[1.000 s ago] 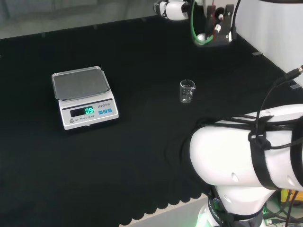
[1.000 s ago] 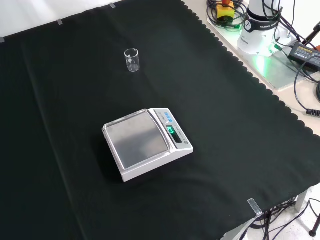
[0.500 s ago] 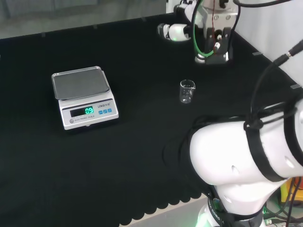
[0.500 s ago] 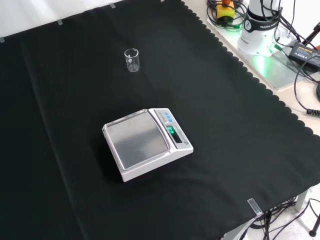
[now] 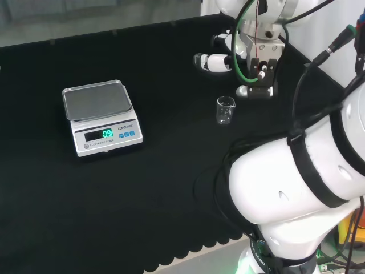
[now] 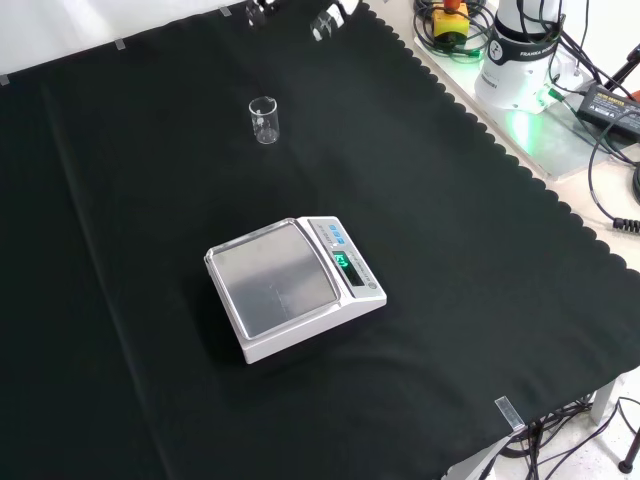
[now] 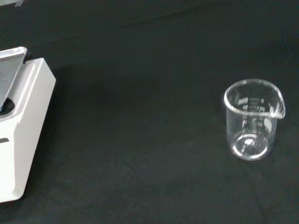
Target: Pick up the beaker.
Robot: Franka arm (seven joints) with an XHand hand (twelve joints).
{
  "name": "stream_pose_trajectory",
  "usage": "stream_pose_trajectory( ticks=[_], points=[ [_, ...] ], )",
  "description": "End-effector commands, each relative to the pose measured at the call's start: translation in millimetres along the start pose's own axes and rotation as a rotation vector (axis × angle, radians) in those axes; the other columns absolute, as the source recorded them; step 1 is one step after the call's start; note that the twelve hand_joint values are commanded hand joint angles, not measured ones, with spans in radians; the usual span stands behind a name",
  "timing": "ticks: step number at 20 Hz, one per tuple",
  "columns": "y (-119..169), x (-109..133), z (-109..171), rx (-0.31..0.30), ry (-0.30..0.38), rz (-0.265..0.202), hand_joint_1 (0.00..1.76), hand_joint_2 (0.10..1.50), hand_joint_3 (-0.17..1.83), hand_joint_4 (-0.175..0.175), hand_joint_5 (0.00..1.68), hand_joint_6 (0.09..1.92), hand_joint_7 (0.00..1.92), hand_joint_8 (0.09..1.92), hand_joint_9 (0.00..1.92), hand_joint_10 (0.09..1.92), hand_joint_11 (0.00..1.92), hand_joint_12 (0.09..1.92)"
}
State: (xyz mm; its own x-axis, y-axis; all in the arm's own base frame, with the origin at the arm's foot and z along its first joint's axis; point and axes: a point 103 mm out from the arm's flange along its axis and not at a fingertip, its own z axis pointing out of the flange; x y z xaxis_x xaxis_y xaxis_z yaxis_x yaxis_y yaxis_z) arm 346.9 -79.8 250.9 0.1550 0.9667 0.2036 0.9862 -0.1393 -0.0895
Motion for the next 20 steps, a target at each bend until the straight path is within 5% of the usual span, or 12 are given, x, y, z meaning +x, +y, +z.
stream_pose_trajectory(
  ticks=[1, 14, 20],
  points=[
    [2, -8, 20, 0.030, 0.053, 0.003, 0.18, 0.98, 0.26, -0.044, 0.34, 0.09, 0.03, 0.76, 0.08, 0.89, 0.00, 1.50],
    [16, -10, 66, 0.072, 0.068, 0.007, 0.18, 0.98, 0.26, -0.048, 0.34, 0.09, 0.02, 0.78, 0.10, 0.91, 0.00, 1.53],
    [17, -15, 76, 0.090, 0.016, 0.024, 0.19, 0.97, 0.25, -0.050, 0.34, 0.09, 0.03, 0.79, 0.11, 0.91, 0.00, 1.54]
  ],
)
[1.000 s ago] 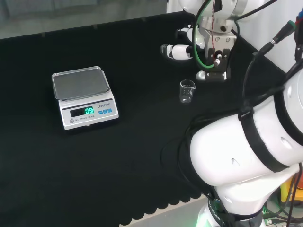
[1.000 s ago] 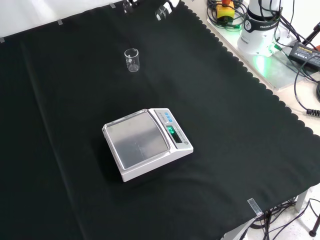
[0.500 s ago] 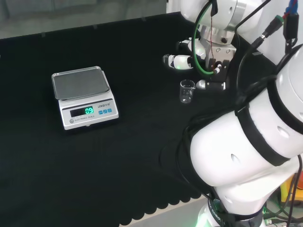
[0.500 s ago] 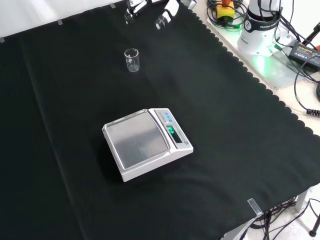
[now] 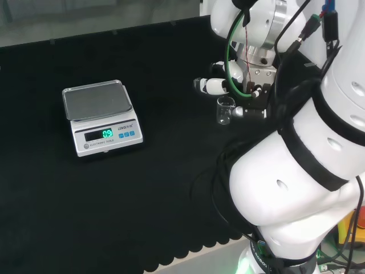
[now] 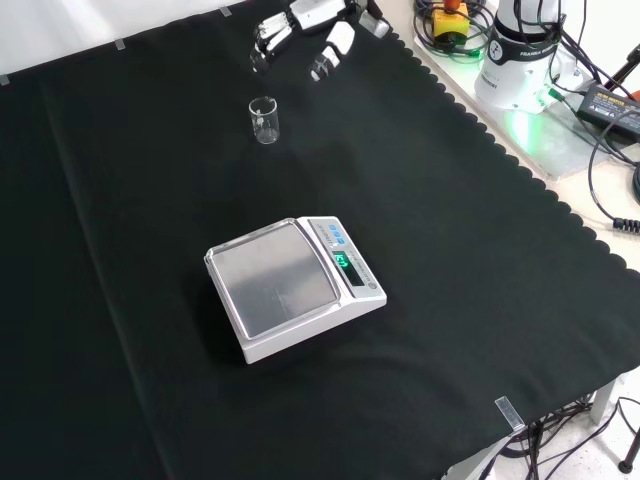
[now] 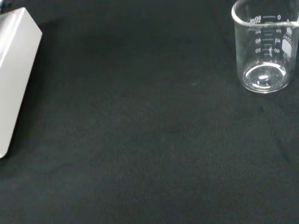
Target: Pick up the beaker.
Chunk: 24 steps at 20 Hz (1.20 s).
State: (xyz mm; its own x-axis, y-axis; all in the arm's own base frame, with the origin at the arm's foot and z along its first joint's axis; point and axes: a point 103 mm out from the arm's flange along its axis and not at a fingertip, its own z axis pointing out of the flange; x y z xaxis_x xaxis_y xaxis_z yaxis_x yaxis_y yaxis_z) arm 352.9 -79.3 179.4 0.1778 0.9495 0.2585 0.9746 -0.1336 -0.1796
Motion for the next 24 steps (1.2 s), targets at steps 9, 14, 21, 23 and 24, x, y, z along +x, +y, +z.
stream_pose_trajectory(
  ticks=[9, 14, 21, 23, 24],
  points=[
    [19, -26, 16, 0.022, -0.135, 0.071, 0.25, 0.96, 0.24, -0.055, 0.32, 0.09, 0.01, 0.80, 0.11, 0.92, 0.00, 1.54],
    [38, -43, 17, 0.040, -0.124, 0.054, 0.26, 0.95, 0.24, -0.055, 0.32, 0.09, 0.01, 0.81, 0.11, 0.92, 0.00, 1.54],
    [62, -74, 16, 0.071, -0.100, 0.045, 0.26, 0.95, 0.24, -0.055, 0.32, 0.09, 0.02, 0.81, 0.12, 0.92, 0.00, 1.54],
    [69, -86, 14, 0.079, -0.091, 0.037, 0.26, 0.95, 0.24, -0.055, 0.32, 0.09, 0.02, 0.82, 0.12, 0.92, 0.00, 1.54],
    [72, -92, 13, 0.080, -0.088, 0.032, 0.26, 0.95, 0.24, -0.055, 0.33, 0.09, 0.02, 0.82, 0.12, 0.92, 0.00, 1.54]
  ],
)
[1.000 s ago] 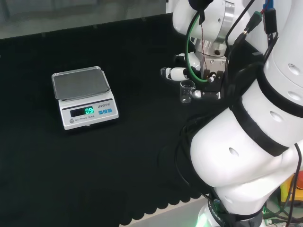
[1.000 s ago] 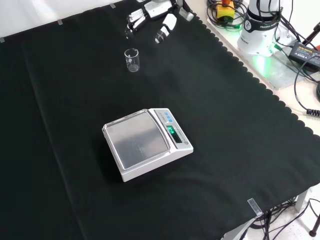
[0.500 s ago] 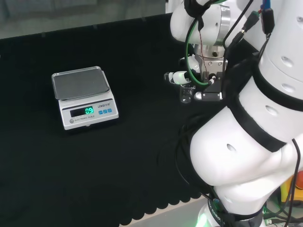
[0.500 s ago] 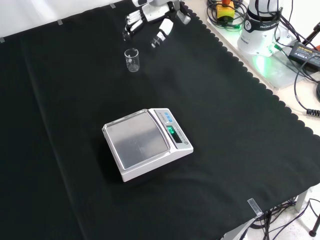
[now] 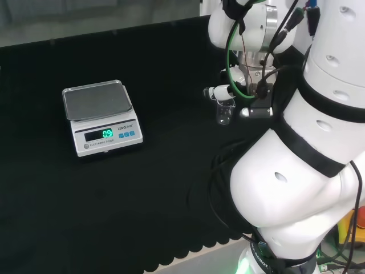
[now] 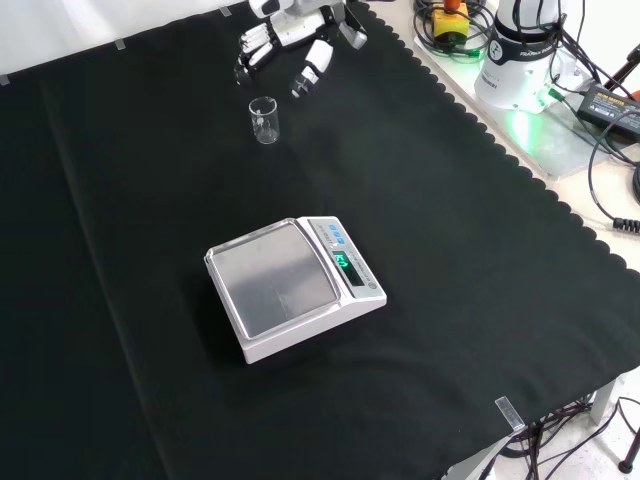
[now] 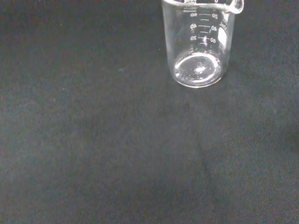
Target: Pick up the beaker.
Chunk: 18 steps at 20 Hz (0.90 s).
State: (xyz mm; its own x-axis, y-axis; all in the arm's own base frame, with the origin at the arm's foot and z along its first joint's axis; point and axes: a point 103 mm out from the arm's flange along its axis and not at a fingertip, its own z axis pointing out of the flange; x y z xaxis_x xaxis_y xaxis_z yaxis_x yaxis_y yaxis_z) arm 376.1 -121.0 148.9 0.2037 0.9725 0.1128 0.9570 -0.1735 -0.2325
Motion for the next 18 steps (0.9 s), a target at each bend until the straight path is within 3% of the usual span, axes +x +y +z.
stream_pose_trajectory(
  ticks=[1, 6, 10, 15, 18],
  points=[
    [44, -52, 4, 0.036, 0.054, -0.028, 0.26, 0.95, 0.24, -0.055, 0.33, 0.09, 0.03, 0.82, 0.12, 0.92, 0.00, 1.55],
    [54, -80, 14, 0.065, 0.085, -0.037, 0.26, 0.95, 0.24, -0.055, 0.33, 0.09, 0.03, 0.82, 0.13, 0.92, 0.01, 1.55],
    [55, -92, 18, 0.075, 0.115, -0.012, 0.26, 0.95, 0.24, -0.055, 0.33, 0.09, 0.03, 0.82, 0.13, 0.92, 0.02, 1.54],
    [56, -88, 25, 0.075, 0.150, 0.000, 0.26, 0.96, 0.23, -0.055, 0.33, 0.09, 0.03, 0.83, 0.14, 0.92, 0.02, 1.54],
    [57, -78, 22, 0.078, 0.135, 0.000, 0.26, 0.96, 0.23, -0.056, 0.33, 0.09, 0.03, 0.83, 0.14, 0.92, 0.02, 1.54]
  ],
)
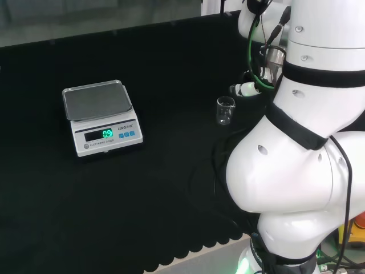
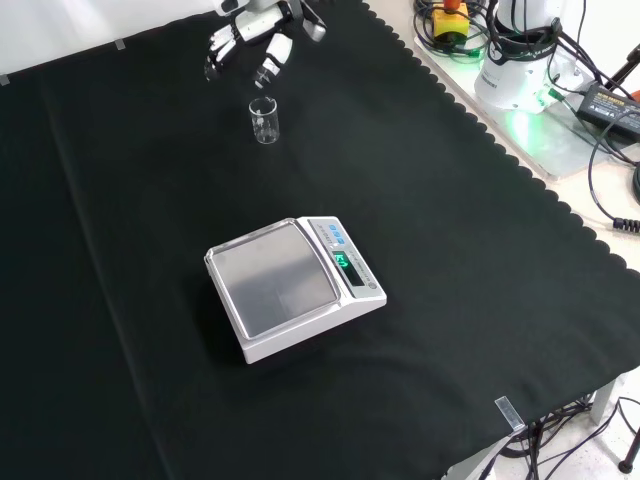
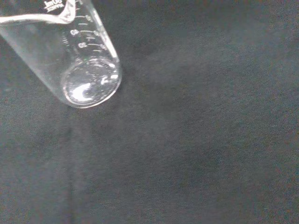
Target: Pick up the beaker.
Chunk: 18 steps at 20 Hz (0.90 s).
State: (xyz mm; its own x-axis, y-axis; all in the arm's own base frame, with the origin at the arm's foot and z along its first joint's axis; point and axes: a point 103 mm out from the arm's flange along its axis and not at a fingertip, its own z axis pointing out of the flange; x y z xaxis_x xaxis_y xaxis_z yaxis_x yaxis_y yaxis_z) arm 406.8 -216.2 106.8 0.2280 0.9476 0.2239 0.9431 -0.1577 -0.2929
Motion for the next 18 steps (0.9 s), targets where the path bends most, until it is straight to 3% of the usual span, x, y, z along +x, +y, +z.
stream_pose_trajectory(
  ticks=[1, 10, 18],
  points=[
    [1, 17, 2, 0.011, 0.015, 0.002, 0.26, 0.96, 0.23, -0.056, 0.33, 0.09, 0.03, 0.83, 0.14, 0.92, 0.02, 1.54],
    [-2, 46, 13, 0.036, 0.013, -0.004, 0.27, 0.96, 0.23, -0.056, 0.33, 0.09, 0.03, 0.83, 0.15, 0.92, 0.03, 1.54],
    [-8, 44, 37, 0.074, 0.037, 0.016, 0.27, 0.96, 0.23, -0.056, 0.33, 0.09, 0.04, 0.83, 0.18, 0.92, 0.04, 1.54]
  ],
)
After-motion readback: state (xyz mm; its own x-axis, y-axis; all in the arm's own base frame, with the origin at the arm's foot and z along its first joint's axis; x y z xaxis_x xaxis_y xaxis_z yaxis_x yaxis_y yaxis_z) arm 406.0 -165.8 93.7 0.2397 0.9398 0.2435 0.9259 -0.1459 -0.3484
